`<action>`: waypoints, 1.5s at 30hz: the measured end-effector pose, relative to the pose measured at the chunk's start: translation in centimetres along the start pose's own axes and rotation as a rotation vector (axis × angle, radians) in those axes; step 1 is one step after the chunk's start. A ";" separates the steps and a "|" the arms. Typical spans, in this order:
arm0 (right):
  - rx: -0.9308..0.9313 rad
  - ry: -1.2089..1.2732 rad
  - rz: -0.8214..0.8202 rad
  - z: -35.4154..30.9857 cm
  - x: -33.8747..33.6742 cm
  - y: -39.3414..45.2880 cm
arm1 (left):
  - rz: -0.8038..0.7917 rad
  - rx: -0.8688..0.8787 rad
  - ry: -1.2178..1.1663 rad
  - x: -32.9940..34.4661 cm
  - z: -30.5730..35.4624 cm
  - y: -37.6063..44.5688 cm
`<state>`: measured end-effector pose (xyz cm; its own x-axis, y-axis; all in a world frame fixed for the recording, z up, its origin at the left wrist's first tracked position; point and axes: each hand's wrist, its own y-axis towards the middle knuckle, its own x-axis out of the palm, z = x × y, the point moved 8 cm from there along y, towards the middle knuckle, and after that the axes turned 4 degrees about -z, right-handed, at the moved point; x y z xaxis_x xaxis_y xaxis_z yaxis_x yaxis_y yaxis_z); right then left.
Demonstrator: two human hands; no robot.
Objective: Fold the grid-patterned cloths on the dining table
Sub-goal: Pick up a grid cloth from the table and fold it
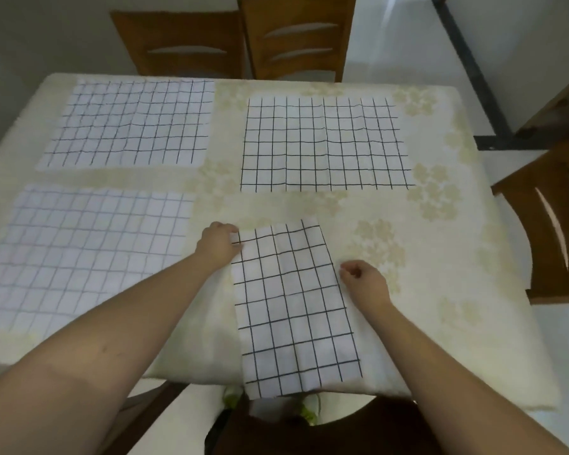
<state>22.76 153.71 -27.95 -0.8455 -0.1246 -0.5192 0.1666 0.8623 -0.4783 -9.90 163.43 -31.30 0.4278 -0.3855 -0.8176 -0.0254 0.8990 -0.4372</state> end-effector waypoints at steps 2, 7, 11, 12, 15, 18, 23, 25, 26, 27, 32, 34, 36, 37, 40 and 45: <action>0.006 -0.016 -0.033 -1.4 0.1 1.9 | 0.016 -0.035 -0.014 0.4 -0.5 0.0; 0.093 -0.171 -0.130 -2.4 1.5 4.6 | 0.092 -0.209 -0.121 0.1 -1.3 -0.5; 0.134 -0.344 -0.160 -2.1 2.2 4.5 | 0.087 -0.287 -0.235 1.1 -2.6 -2.9; 0.141 -0.365 -0.174 -1.9 2.4 4.3 | 0.050 -0.268 -0.229 1.7 -2.7 -3.8; 0.161 -0.422 -0.209 -1.1 2.9 3.8 | -0.004 -0.261 -0.239 3.4 -3.3 -7.3; 0.172 -0.441 -0.243 -0.2 3.1 3.2 | 0.033 -0.250 -0.252 4.7 -3.5 -10.6; 0.163 -0.428 -0.281 1.7 3.0 1.5 | 0.099 -0.176 -0.331 6.6 -3.7 -14.1; 0.163 -0.371 -0.283 2.4 3.0 0.9 | 0.087 -0.197 -0.323 7.4 -4.4 -14.3; 0.164 -0.311 -0.274 2.7 3.0 0.7 | 0.086 -0.216 -0.321 7.6 -4.6 -14.4; 0.168 -0.238 -0.268 2.9 3.0 0.4 | 0.087 -0.238 -0.326 7.8 -4.7 -14.5; 0.206 0.159 -0.285 3.4 3.4 -0.5 | 0.106 -0.324 -0.420 7.9 -4.5 -15.1; 0.197 0.258 -0.296 3.2 3.5 -0.8 | 0.123 -0.348 -0.508 7.9 -4.5 -15.3; 0.168 0.346 -0.324 2.5 3.6 -1.4 | 0.148 -0.372 -0.652 7.9 -4.5 -15.7; 0.158 0.378 -0.331 2.1 3.5 -1.7 | 0.158 -0.382 -0.722 7.9 -4.5 -15.9; 0.110 0.441 -0.354 1.2 3.1 -2.6 | 0.151 -0.355 -0.819 7.9 -3.8 -16.6; 0.190 0.659 -0.385 2.1 2.8 -3.5 | 0.119 -0.285 -0.855 7.8 -1.8 -17.0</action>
<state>20.87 149.33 -29.19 -0.9779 -0.0297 0.2068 -0.1661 0.7113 -0.6830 -7.79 144.77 -30.92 0.9297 0.0944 -0.3559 -0.2860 0.7939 -0.5365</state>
